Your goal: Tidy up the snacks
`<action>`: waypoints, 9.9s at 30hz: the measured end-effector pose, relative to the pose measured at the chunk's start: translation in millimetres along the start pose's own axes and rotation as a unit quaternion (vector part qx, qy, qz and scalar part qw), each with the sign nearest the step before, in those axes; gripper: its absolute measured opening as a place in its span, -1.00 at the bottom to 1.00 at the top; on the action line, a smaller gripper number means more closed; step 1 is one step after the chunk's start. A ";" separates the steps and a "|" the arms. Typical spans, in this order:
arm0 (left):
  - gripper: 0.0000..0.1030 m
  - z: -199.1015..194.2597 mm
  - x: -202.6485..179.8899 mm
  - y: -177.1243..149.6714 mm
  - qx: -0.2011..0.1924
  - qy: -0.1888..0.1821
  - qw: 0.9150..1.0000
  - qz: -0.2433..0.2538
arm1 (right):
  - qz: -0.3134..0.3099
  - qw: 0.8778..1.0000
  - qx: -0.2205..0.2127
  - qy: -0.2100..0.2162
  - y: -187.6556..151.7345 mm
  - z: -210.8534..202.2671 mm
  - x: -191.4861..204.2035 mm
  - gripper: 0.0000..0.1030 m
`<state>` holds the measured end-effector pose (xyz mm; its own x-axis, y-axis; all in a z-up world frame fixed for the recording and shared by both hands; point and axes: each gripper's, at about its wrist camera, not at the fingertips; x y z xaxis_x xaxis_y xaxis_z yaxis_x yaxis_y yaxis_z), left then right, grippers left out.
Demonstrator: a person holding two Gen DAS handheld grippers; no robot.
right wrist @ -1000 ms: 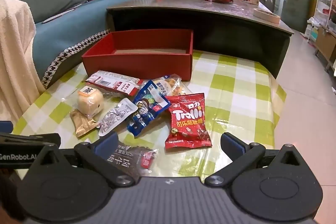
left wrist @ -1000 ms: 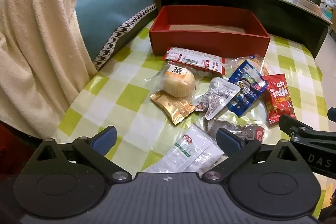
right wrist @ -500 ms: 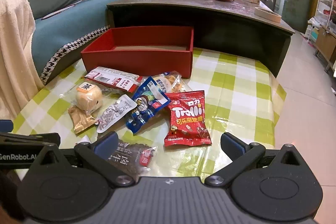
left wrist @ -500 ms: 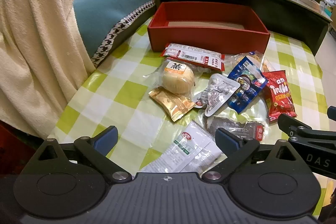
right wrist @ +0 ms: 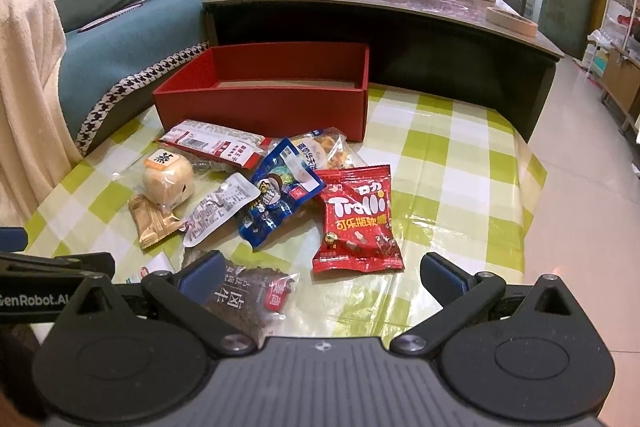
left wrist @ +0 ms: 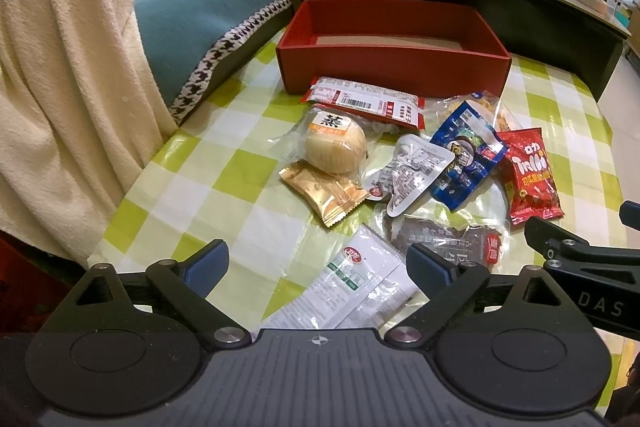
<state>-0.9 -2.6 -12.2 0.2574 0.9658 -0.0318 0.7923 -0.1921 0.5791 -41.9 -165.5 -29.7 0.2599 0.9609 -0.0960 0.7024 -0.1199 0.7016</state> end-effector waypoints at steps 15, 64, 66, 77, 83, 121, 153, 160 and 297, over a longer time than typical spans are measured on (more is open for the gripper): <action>0.88 0.4 -0.2 0.4 0.001 0.001 1.000 0.001 | -0.001 1.000 0.003 0.000 0.2 1.5 0.7 1.00; 0.83 34.5 0.7 -13.7 0.079 -0.027 0.995 0.062 | -0.036 0.997 0.063 0.002 -8.9 26.7 -9.6 1.00; 0.83 40.4 2.0 -15.3 0.088 -0.031 0.993 0.078 | -0.049 0.996 0.072 0.014 -8.2 31.2 -10.8 1.00; 0.83 84.4 -2.3 -11.0 0.155 -0.092 0.972 0.153 | -0.223 0.965 0.063 0.122 8.5 49.7 16.7 0.99; 0.87 99.8 8.7 -13.9 0.180 -0.115 0.968 0.132 | -0.321 0.924 0.067 0.197 16.6 66.0 43.8 0.75; 0.88 113.5 88.4 19.6 0.199 -0.131 0.970 0.053 | -0.514 0.813 0.117 0.247 4.1 106.2 120.4 1.00; 0.16 103.0 48.6 33.0 0.204 -0.060 0.976 0.043 | -0.204 0.947 0.095 0.231 15.6 47.6 10.8 0.43; 0.04 76.7 27.8 47.9 0.164 -0.056 0.984 0.032 | -0.193 0.956 0.063 0.213 19.8 32.5 7.1 0.43; 0.64 195.3 9.0 255.7 0.007 0.027 0.999 -0.033 | -0.059 0.994 -0.042 0.081 185.0 191.0 45.5 0.76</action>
<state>312.0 -77.0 -23.6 0.1746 0.9843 -0.0244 0.8142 -0.1304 0.5658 226.5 -191.7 -39.1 0.0631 0.9955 -0.0712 0.6615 0.0116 0.7499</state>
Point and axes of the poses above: each gripper's, at about its wrist camera, not at the fingertips, and z roughly the way its jaws point, x to its left, y to its top, and after that the axes turned 10 degrees about -y, right-handed
